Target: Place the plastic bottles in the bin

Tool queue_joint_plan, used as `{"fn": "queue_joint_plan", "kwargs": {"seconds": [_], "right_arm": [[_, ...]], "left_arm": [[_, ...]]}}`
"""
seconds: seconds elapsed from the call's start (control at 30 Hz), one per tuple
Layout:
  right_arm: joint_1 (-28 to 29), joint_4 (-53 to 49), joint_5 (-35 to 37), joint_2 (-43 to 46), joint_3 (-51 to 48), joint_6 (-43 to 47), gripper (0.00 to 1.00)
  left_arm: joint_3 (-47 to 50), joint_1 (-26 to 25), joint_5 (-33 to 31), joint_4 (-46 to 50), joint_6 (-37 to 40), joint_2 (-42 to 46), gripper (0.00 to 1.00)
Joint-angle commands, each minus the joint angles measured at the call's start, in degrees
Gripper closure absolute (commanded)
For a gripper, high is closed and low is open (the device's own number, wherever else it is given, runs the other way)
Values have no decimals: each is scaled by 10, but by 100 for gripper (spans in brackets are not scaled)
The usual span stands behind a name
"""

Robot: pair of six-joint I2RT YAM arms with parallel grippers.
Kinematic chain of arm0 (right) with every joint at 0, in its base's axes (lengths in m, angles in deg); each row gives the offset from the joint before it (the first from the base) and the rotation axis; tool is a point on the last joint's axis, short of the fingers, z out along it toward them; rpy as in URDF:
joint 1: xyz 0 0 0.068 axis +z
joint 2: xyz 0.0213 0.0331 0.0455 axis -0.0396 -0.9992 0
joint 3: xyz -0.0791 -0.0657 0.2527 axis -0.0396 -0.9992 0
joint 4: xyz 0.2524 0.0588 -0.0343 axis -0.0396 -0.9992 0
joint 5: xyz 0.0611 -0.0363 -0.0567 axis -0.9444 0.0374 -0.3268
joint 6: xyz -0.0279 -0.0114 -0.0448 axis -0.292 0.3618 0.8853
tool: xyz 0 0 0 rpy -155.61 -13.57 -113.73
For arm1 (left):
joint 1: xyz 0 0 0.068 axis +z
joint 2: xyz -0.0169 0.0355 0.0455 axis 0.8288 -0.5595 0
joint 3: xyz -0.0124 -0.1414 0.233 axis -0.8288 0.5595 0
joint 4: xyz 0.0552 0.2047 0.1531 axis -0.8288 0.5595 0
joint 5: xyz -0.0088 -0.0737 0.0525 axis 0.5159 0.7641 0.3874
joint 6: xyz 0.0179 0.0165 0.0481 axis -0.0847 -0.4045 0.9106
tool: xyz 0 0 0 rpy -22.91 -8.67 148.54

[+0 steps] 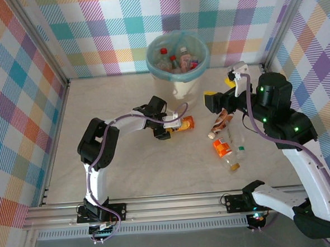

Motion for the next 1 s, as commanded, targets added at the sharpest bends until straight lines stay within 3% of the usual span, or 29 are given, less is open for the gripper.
{"fn": "queue_joint_plan", "kwargs": {"seconds": [0.0, 0.2, 0.6, 0.87, 0.97], "right_arm": [[-1, -3, -10, 2, 22, -7, 10], [-1, -5, -8, 12, 22, -10, 10], [-1, 42, -63, 31, 33, -51, 10], [-1, 115, -153, 4, 37, -110, 4], [-1, 149, -184, -13, 35, -138, 1]], "left_arm": [[-14, 13, 26, 32, -12, 22, 35], [12, 14, 30, 36, -25, 89, 36], [116, 15, 110, -34, -134, 342, 37], [146, 12, 202, -182, -318, 473, 37], [155, 7, 207, -213, -365, 498, 37]]}}
